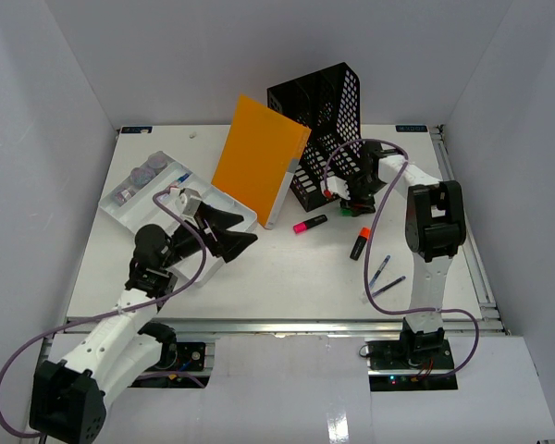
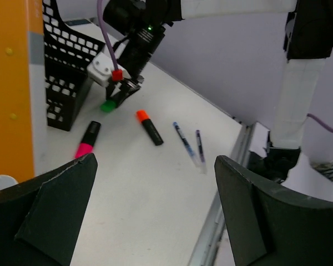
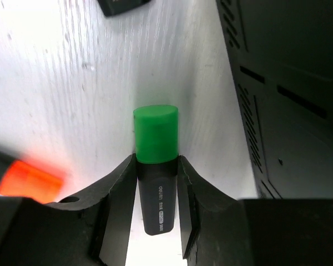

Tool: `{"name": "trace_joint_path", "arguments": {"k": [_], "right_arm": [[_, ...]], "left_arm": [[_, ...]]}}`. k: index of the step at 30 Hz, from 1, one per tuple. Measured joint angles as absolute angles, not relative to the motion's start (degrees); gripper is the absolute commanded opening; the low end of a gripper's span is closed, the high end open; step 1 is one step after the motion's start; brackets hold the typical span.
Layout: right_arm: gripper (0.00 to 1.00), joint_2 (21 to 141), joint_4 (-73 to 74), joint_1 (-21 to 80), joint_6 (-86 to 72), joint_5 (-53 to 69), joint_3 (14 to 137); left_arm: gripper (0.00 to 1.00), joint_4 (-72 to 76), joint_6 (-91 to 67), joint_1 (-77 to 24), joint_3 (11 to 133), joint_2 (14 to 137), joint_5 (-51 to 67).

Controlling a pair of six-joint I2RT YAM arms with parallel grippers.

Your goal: Organize the desk

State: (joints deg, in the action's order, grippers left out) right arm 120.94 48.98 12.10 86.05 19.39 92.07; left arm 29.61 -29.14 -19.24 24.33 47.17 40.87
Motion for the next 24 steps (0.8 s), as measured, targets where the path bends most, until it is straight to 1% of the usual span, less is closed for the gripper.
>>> {"name": "trace_joint_path", "arguments": {"k": [3, 7, 12, 16, 20, 24], "right_arm": [[0.08, 119.4, 49.2, 12.1, 79.8, 23.4, 92.1], [0.08, 112.3, 49.1, 12.1, 70.1, 30.4, 91.8], [0.08, 98.1, 46.5, 12.3, 54.8, 43.6, 87.2], [0.08, 91.3, 42.3, 12.5, 43.0, 53.0, 82.0], [0.08, 88.3, 38.7, 13.1, 36.4, 55.5, 77.5], [0.08, 84.6, 35.6, 13.2, 33.4, 55.0, 71.4]], "left_arm": [[0.90, 39.6, -38.3, -19.8, 18.0, 51.1, 40.3], [0.91, 44.3, -45.2, -25.0, 16.5, 57.5, 35.0], [0.90, 47.4, -46.5, -35.7, 22.5, 65.3, 26.0], [0.90, 51.6, -47.2, -40.6, 28.3, 74.7, 21.4], [0.91, 55.3, -49.8, -42.3, 31.2, 82.1, 18.2], [0.92, 56.1, -52.2, -42.6, 34.4, 86.4, 15.5]]}}
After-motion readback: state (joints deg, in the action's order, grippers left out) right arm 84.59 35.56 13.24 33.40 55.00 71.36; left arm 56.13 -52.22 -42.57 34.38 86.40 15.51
